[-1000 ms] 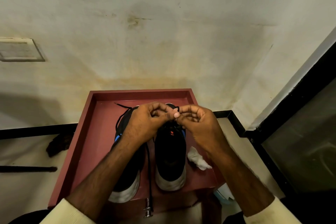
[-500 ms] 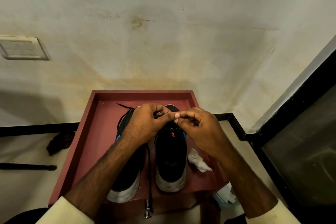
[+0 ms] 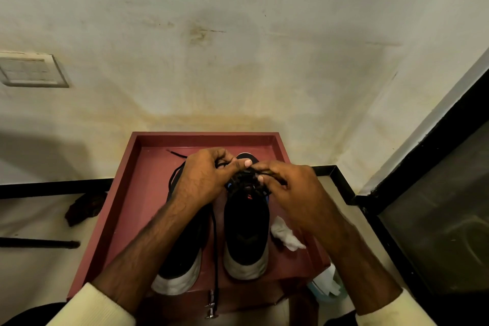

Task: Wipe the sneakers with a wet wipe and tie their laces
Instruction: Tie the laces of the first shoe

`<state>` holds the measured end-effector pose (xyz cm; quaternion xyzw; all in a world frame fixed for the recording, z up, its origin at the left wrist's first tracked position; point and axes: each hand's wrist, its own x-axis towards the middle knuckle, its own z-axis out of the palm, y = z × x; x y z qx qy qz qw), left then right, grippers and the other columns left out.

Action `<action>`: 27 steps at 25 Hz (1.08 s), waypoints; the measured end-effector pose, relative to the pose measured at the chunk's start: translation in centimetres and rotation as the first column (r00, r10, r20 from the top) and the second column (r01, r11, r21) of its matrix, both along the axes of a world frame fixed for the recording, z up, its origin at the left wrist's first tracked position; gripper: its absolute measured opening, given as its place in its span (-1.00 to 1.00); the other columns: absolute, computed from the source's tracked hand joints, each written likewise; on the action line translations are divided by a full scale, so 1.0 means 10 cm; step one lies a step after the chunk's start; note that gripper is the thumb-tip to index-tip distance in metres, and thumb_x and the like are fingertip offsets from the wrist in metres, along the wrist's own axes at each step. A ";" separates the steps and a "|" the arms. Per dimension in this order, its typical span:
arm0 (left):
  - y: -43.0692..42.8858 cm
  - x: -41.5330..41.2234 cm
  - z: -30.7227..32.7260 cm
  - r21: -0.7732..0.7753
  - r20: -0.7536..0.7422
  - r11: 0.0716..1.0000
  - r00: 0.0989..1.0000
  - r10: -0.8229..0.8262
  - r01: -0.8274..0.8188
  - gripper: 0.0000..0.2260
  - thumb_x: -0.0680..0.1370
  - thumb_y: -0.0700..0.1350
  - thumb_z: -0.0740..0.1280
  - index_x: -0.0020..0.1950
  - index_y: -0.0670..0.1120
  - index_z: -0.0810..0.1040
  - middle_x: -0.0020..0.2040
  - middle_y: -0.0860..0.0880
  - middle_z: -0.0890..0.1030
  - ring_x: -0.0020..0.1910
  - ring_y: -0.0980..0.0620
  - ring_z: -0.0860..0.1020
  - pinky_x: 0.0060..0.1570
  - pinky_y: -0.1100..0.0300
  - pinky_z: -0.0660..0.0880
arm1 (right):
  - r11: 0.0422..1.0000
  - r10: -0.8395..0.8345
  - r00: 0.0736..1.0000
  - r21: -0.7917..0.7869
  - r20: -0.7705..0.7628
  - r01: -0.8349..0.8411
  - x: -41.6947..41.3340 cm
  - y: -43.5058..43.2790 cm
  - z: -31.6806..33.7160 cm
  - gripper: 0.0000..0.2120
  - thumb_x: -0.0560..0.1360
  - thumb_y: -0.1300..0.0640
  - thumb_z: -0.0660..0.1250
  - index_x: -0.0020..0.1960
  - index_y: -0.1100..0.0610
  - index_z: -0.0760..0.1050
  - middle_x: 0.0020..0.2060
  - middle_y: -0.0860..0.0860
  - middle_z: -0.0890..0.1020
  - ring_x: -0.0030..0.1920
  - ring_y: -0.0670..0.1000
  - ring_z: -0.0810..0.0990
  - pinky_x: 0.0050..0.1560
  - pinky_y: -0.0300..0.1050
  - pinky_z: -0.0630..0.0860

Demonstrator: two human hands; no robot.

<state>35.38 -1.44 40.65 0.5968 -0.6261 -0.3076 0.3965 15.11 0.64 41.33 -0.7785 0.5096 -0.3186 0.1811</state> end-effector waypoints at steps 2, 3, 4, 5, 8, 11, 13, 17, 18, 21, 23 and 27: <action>-0.04 0.05 -0.02 0.031 0.015 0.999 1.000 0.011 -0.012 -0.63 0.44 0.27 0.49 -0.24 -0.03 0.64 -0.48 0.12 0.55 -0.52 0.25 0.44 -0.45 0.35 0.40 | 0.993 -0.075 0.985 0.105 0.157 0.059 -0.06 0.01 0.05 -0.80 0.65 0.14 0.36 0.21 -0.02 0.70 -0.10 -0.11 0.77 -0.09 -0.20 0.73 0.02 -0.32 0.65; -0.06 0.09 -0.02 0.050 0.024 0.998 0.999 0.027 -0.028 -0.61 0.45 0.27 0.49 -0.23 -0.06 0.64 -0.45 0.09 0.57 -0.49 0.19 0.46 -0.41 0.26 0.45 | 0.985 -0.113 0.968 0.155 0.222 0.080 -0.10 0.00 0.07 -0.81 0.66 0.15 0.35 0.18 -0.01 0.70 -0.18 -0.09 0.76 -0.17 -0.19 0.73 -0.05 -0.34 0.64; -0.07 0.14 -0.01 0.069 0.044 0.997 0.998 0.042 -0.045 -0.61 0.45 0.26 0.48 -0.22 -0.07 0.63 -0.42 0.06 0.58 -0.48 0.15 0.48 -0.39 0.22 0.46 | 0.976 -0.150 0.953 0.194 0.264 0.100 -0.15 -0.02 0.09 -0.82 0.67 0.16 0.33 0.15 0.00 0.69 -0.25 -0.08 0.72 -0.25 -0.18 0.69 -0.13 -0.35 0.61; -0.09 0.20 0.01 0.088 0.088 0.995 0.995 0.045 -0.053 -0.61 0.46 0.25 0.48 -0.21 -0.08 0.62 -0.41 0.05 0.59 -0.47 0.13 0.49 -0.39 0.23 0.42 | 0.964 -0.187 0.940 0.237 0.287 0.119 -0.20 -0.04 0.10 -0.81 0.68 0.15 0.30 0.12 -0.01 0.68 -0.29 -0.08 0.69 -0.31 -0.18 0.64 -0.20 -0.34 0.58; -0.09 0.34 0.03 0.131 0.306 0.991 0.952 -0.020 -0.021 -0.66 0.48 0.21 0.49 -0.24 -0.04 0.61 -0.36 0.05 0.63 -0.40 0.10 0.56 -0.38 0.21 0.46 | 0.907 -0.302 0.944 0.344 0.131 0.243 -0.44 -0.11 0.07 -0.78 0.70 0.13 0.25 0.11 -0.04 0.67 -0.20 -0.19 0.66 -0.28 -0.25 0.57 -0.20 -0.32 0.47; -0.08 0.40 -0.02 0.180 0.609 0.982 0.790 -0.069 -0.053 -0.69 0.48 0.27 0.45 -0.22 0.05 0.60 -0.19 0.09 0.64 -0.11 0.05 0.63 -0.08 0.11 0.51 | 0.866 -0.335 0.925 0.328 -0.178 0.377 -0.65 -0.16 -0.01 -0.78 0.69 0.14 0.23 0.13 0.00 0.66 0.05 -0.16 0.70 -0.05 -0.18 0.61 -0.14 -0.29 0.43; -0.07 0.39 -0.06 0.158 0.809 0.984 0.583 -0.080 -0.084 -0.70 0.49 0.33 0.39 -0.04 0.13 0.66 0.08 0.04 0.58 0.19 -0.01 0.54 0.18 -0.01 0.39 | 0.847 -0.322 0.908 0.348 -0.266 0.403 -0.68 -0.18 -0.09 -0.78 0.69 0.17 0.24 0.08 0.02 0.66 0.04 -0.09 0.72 -0.10 -0.16 0.61 -0.14 -0.22 0.48; -0.07 0.32 -0.11 0.130 0.874 0.988 0.479 -0.074 -0.085 -0.64 0.53 0.29 0.37 0.17 0.10 0.67 0.20 -0.04 0.56 0.23 -0.06 0.52 0.23 -0.03 0.48 | 0.817 -0.260 0.829 0.345 -0.495 0.462 -0.55 -0.20 -0.22 -0.81 0.61 0.17 0.30 0.01 -0.05 0.67 0.03 -0.07 0.73 0.03 0.01 0.68 0.15 0.02 0.63; -0.07 0.29 -0.12 0.157 0.843 0.984 0.531 -0.087 -0.087 -0.66 0.54 0.25 0.39 0.15 0.06 0.68 0.11 -0.04 0.60 0.12 -0.07 0.58 0.15 -0.04 0.57 | 0.827 -0.261 0.781 0.285 -0.567 0.484 -0.50 -0.18 -0.20 -0.82 0.60 0.14 0.31 0.02 -0.07 0.66 0.05 -0.07 0.71 0.08 0.04 0.66 0.21 0.04 0.59; -0.06 0.25 -0.15 0.217 0.764 0.967 0.640 -0.083 -0.134 -0.69 0.55 0.21 0.39 0.08 0.00 0.65 -0.06 -0.06 0.63 -0.07 -0.10 0.64 -0.04 -0.07 0.67 | 0.855 -0.351 0.799 0.181 -0.488 0.486 -0.41 -0.16 -0.16 -0.79 0.64 -0.08 0.26 0.05 -0.04 0.65 -0.03 -0.03 0.71 0.00 0.06 0.67 0.09 0.00 0.61; -0.08 0.25 -0.17 0.182 0.673 0.975 0.739 -0.027 -0.129 -0.75 0.56 0.21 0.37 -0.10 0.05 0.62 -0.15 -0.05 0.62 -0.15 -0.08 0.63 -0.11 0.00 0.65 | 0.840 -0.345 0.877 0.307 -0.335 0.448 -0.30 -0.14 -0.20 -0.62 0.61 -0.24 0.21 -0.05 0.02 0.63 -0.20 -0.02 0.73 -0.14 0.04 0.70 -0.02 0.00 0.66; -0.09 0.20 -0.16 0.085 0.351 0.993 0.935 0.050 -0.085 -0.81 0.57 0.11 0.44 -0.18 0.06 0.62 -0.32 0.05 0.67 -0.32 0.10 0.64 -0.38 0.27 0.46 | 0.862 -0.260 0.917 0.356 -0.303 0.362 -0.14 -0.17 -0.36 -0.60 0.61 -0.19 0.30 -0.23 0.07 0.58 -0.34 -0.05 0.65 -0.22 0.00 0.64 -0.14 -0.09 0.55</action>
